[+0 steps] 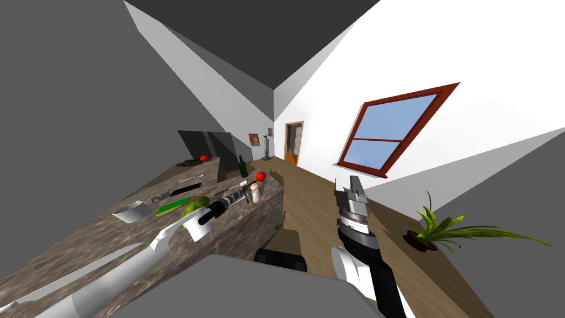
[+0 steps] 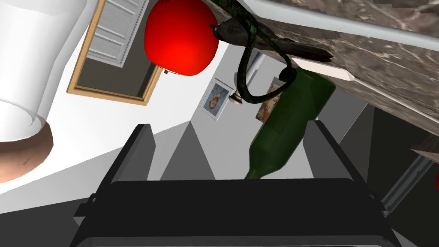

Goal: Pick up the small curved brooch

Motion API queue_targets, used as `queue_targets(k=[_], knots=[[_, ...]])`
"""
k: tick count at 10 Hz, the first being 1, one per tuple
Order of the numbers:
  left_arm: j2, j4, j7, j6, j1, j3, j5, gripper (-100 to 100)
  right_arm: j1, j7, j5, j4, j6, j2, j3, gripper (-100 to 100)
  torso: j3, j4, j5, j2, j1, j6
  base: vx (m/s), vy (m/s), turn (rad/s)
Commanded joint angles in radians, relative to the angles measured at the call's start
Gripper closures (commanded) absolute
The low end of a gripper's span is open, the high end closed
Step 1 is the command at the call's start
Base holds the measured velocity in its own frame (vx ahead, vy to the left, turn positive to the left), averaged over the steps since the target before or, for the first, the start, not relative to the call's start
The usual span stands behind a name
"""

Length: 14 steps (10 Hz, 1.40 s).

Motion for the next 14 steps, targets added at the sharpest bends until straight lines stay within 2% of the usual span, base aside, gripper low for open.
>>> queue_targets(k=[1, 3, 4, 6, 7, 8, 9, 10, 11, 12, 13, 14], knots=[[0.024, -0.029, 0.006, 0.008, 0.005, 0.006, 0.05, -100, 0.0, 0.0, 0.0, 0.0, 0.0, 0.0, 0.0, 0, 0.0, 0.0, 0.0, 0.0, 0.0, 0.0, -0.032, 0.017, 0.114], [0.057, -0.061, 0.014, 0.019, 0.013, 0.013, 0.112, -100, 0.0, 0.0, 0.0, 0.0, 0.0, 0.0, 0.0, 0, 0.001, 0.0, 0.0, 0.001, 0.0, 0.0, -0.031, -0.009, 0.087], [0.057, -0.061, 0.014, 0.019, 0.013, 0.013, 0.123, -100, 0.0, 0.0, 0.0, 0.0, 0.0, 0.0, 0.0, 0, 0.001, 0.0, 0.0, 0.001, -0.001, 0.0, -0.024, -0.021, 0.02], [0.099, -0.095, 0.025, 0.035, 0.024, 0.022, 0.192, -100, 0.0, 0.0, 0.0, 0.0, 0.0, 0.0, 0.0, 0, 0.0, 0.0, 0.0, 0.001, -0.002, 0.0, -0.021, -0.018, 0.051], [0.099, -0.095, 0.025, 0.035, 0.024, 0.022, 0.208, -100, 0.0, 0.0, 0.0, 0.0, 0.0, 0.0, 0.0, 0, 0.0, 0.0, 0.0, 0.001, -0.002, 0.0, -0.015, -0.015, 0.03], [0.123, -0.113, 0.03, 0.045, 0.031, 0.027, 0.245, -100, 0.0, 0.0, 0.0, 0.0, 0.0, 0.0, 0.0, 0, 0.0, 0.0, 0.0, 0.0, -0.002, 0.001, -0.012, -0.013, 0.027], [0.123, -0.113, 0.03, 0.045, 0.031, 0.027, 0.253, -100, 0.0, 0.0, 0.0, 0.0, 0.0, 0.0, 0.0, 0, 0.0, 0.0, 0.0, 0.0, -0.002, 0.0, -0.009, -0.009, 0.02], [0.149, -0.131, 0.036, 0.057, 0.04, 0.033, 0.293, -100, 0.0, 0.0, 0.0, 0.0, 0.0, 0.0, 0.0, 0, 0.0, 0.0, 0.0, 0.0, -0.001, 0.001, -0.009, -0.011, 0.024], [0.149, -0.131, 0.036, 0.057, 0.04, 0.033, 0.3, -100, 0.0, 0.0, 0.0, 0.0, 0.0, 0.0, 0.0, 0, 0.0, 0.0, 0.0, 0.0, -0.001, 0.0, -0.011, -0.009, 0.013], [0.176, -0.148, 0.043, 0.069, 0.049, 0.039, 0.341, -100, 0.0, 0.0, 0.0, 0.0, 0.0, 0.0, 0.0, 0, 0.0, 0.0, 0.0, 0.0, -0.001, 0.001, -0.012, -0.011, 0.014], [0.176, -0.148, 0.043, 0.069, 0.049, 0.039, 0.349, -100, 0.0, 0.0, 0.0, 0.0, 0.0, 0.0, 0.0, 0, 0.0, 0.0, 0.0, 0.0, -0.001, 0.0, -0.01, -0.011, 0.009], [0.204, -0.166, 0.049, 0.084, 0.06, 0.045, 0.389, -100, 0.0, 0.0, 0.0, 0.0, 0.0, 0.0, 0.0, 0, 0.0, 0.0, 0.0, 0.0, -0.001, 0.001, -0.009, -0.013, 0.004]])
